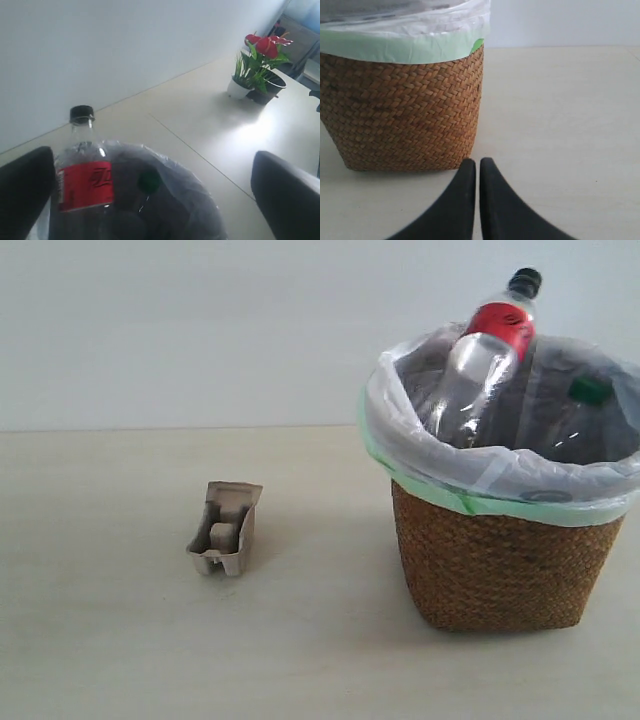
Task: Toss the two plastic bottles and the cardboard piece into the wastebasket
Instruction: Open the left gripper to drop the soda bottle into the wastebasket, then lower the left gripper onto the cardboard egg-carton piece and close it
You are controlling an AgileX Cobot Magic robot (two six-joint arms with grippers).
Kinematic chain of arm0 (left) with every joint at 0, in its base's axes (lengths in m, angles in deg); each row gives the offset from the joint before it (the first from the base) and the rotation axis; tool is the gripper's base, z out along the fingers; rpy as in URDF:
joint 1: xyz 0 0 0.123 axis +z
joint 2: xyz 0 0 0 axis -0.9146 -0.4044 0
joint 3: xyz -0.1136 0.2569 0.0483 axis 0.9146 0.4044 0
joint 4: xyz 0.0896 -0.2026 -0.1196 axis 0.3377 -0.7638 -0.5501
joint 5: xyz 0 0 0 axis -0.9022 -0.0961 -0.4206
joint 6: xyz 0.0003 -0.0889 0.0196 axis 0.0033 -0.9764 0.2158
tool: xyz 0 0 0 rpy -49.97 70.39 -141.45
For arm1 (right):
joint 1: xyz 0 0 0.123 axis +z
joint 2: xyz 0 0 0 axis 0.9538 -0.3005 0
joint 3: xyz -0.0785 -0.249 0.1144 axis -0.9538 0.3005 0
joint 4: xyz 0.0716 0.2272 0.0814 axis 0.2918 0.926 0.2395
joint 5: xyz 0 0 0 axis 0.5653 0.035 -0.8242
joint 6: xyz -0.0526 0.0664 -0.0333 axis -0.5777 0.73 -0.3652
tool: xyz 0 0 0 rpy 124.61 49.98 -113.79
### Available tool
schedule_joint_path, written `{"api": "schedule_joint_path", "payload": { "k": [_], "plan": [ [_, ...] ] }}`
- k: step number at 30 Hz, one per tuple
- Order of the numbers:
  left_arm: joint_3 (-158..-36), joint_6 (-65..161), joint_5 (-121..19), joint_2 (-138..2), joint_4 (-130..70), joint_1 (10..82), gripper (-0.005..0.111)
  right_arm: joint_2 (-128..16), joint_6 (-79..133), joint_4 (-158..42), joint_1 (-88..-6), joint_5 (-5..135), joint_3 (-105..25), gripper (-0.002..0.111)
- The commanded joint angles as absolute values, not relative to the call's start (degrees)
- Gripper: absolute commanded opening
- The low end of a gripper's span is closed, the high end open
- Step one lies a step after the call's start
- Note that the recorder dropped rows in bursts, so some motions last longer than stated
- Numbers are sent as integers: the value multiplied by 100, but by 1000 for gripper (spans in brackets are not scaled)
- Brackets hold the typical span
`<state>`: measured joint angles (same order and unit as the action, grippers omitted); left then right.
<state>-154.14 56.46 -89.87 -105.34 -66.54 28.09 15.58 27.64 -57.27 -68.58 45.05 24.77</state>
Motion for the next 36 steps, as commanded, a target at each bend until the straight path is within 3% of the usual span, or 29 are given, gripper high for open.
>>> {"api": "schedule_joint_path", "payload": {
  "k": [1, 12, 18, 25, 32, 36],
  "plan": [
    [-15393, 5572, -9217, -10540, -6585, 2790, 106, 1588, 2764, -5736, -6887, 4554, 2474, 0],
    [-15393, 5366, -9351, -10540, -5533, 2790, 106, 1588, 2764, -5736, -6887, 4554, 2474, 0],
    [-15393, 4351, -9681, -10540, -3212, 2790, 106, 1588, 2764, -5736, -6887, 4554, 2474, 0],
    [-15369, 2655, -10984, -10540, 49, 2845, 106, 1588, 2764, -5736, -6887, 4554, 2474, 0],
    [-15365, 2677, -12105, -10881, -167, 3369, 103, 1588, 2764, -5736, -6887, 4554, 2474, 0],
    [-15365, 3138, -12105, -11359, -1207, 3739, 85, 1588, 2764, -5736, -6887, 4554, 2474, 0]
  ]
}}
